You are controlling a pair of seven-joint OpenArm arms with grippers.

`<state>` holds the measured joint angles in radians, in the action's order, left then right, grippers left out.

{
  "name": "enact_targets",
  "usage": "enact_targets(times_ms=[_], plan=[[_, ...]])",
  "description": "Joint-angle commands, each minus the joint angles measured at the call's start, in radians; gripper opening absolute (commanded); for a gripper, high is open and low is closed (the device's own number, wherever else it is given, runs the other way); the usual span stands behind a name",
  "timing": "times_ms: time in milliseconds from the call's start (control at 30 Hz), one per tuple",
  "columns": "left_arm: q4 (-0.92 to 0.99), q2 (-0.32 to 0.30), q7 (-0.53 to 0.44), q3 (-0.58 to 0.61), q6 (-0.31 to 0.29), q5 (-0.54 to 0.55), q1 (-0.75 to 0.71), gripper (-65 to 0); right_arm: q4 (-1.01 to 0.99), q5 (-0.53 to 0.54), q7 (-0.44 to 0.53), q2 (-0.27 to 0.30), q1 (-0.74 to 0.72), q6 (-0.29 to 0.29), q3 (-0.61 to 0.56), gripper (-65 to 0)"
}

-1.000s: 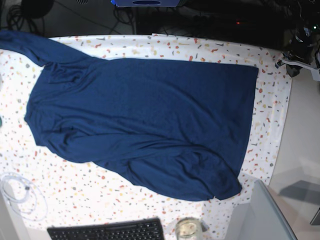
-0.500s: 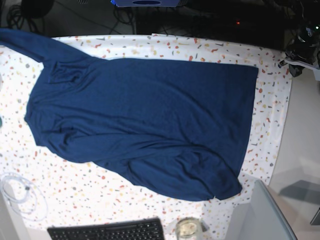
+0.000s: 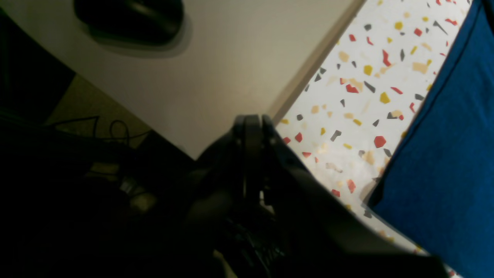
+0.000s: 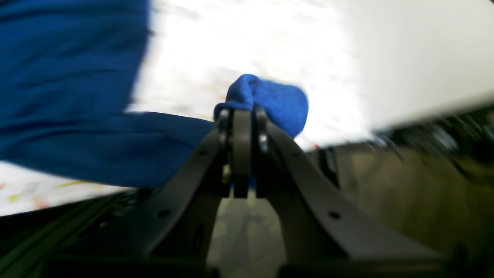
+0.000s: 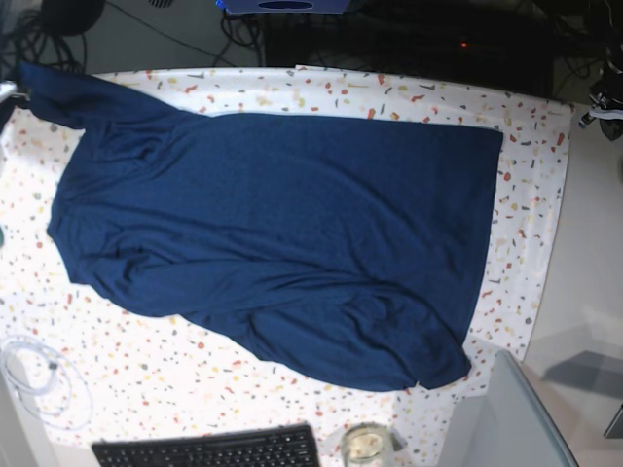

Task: Layout the t-shirt on the table in an organized manner, then fold the t-shirt properly
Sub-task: 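Reach the right gripper across the shirt and pull a fold flat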

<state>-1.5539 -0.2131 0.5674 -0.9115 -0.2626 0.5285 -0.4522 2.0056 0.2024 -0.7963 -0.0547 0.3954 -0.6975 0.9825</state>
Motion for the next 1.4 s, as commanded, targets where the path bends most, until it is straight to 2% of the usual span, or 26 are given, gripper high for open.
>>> enact_targets(times_ms=[0, 100, 267, 433, 533, 733, 833, 933, 1000, 1167, 1367], plan=[[-0.013, -0.029, -0.022, -0.018, -0.002, 0.011, -0.007, -65.0, 0.021, 0.007, 0.015, 0.013, 0.007, -0.001, -0.032, -65.0], [-0.010, -0.032, -0.022, -0.027, -0.002, -0.009, -0.013, -65.0, 0.021, 0.007, 0.015, 0.013, 0.009, -0.001, -0.167, -65.0], [-0.009, -0.021, -0.022, -0.019, -0.002, -0.127, -0.004, -65.0, 0.016, 0.007, 0.015, 0.013, 0.001, -0.001, -0.406, -65.0], [-0.009, 0.004, -0.022, -0.024, -0.002, -0.133, -0.004, -65.0, 0.011, 0.007, 0.015, 0.013, -0.002, -0.001, -0.658, -65.0], [-0.009, 0.005, -0.022, -0.022, -0.002, -0.133, -0.004, -65.0, -0.004, 0.007, 0.016, 0.016, -0.033, 0.063, -0.796, -65.0], [-0.009, 0.005, -0.022, -0.022, -0.002, -0.133, -0.007, -65.0, -0.088, 0.007, 0.015, 0.014, -0.146, 0.175, -1.002, -65.0], [-0.009, 0.005, -0.022, -0.019, -0.002, -0.133, -0.009, -65.0, -0.159, 0.007, 0.019, 0.014, -0.209, 0.243, -1.098, -65.0], [-0.009, 0.007, -0.022, -0.018, -0.002, -0.133, -0.010, -65.0, -0.259, 0.010, 0.021, 0.011, -0.281, 0.279, -1.175, -65.0], [-0.007, 0.007, -0.022, -0.018, -0.002, -0.133, -0.010, -65.0, -0.326, 0.010, 0.021, -0.012, -0.319, 0.299, -1.213, -65.0], [-0.007, 0.007, -0.022, -0.018, -0.002, -0.133, -0.012, -65.0, -0.457, 0.010, 0.033, -0.056, -0.395, 0.301, -1.287, -65.0], [-0.007, 0.007, -0.022, -0.018, -0.002, -0.135, -0.015, -65.0, -0.656, 0.010, 0.157, -0.066, -0.471, 0.304, -1.410, -65.0]])
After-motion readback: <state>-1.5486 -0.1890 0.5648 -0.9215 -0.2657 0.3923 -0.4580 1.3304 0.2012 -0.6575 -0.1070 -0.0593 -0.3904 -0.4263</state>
